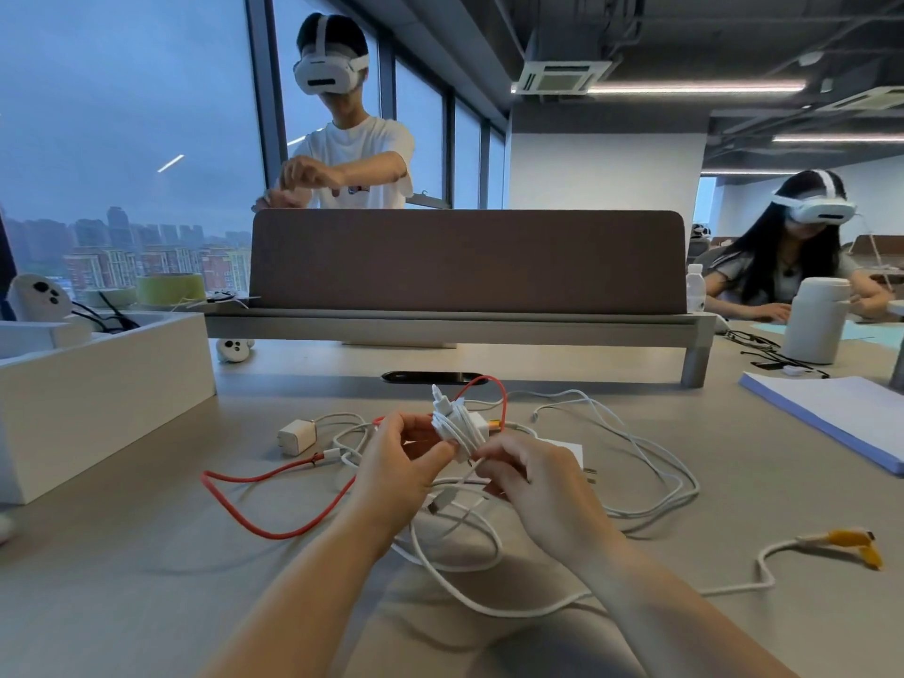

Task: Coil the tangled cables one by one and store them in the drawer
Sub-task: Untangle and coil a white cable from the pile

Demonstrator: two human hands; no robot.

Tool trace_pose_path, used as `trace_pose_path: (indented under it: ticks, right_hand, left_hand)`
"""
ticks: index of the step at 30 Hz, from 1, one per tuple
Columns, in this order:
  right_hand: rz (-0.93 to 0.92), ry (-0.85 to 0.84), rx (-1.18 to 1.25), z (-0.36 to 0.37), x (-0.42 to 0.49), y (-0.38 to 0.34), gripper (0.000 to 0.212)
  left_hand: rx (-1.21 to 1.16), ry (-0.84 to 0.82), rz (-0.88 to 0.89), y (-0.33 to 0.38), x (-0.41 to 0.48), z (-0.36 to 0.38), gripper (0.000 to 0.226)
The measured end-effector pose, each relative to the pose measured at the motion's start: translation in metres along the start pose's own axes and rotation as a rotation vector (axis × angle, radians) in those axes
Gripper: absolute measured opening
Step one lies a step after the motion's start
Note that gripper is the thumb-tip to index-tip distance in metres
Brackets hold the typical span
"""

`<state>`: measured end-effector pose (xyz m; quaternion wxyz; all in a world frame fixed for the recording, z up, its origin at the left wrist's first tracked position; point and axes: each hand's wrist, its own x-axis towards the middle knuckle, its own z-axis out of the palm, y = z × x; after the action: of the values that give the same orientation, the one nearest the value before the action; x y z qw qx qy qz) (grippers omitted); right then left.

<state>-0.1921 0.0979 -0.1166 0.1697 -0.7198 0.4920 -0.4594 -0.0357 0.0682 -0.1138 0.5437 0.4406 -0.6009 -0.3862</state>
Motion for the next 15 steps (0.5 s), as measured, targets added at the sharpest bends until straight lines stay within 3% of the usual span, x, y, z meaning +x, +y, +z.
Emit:
trace_pose_path:
  ticks: [15]
  right_hand:
    - [-0.093, 0.062, 0.054, -0.0021, 0.0051, 0.0044, 0.023]
  left_hand:
    - [-0.066, -0.003, -0.043, 0.0005, 0.0015, -0.0024, 0.028]
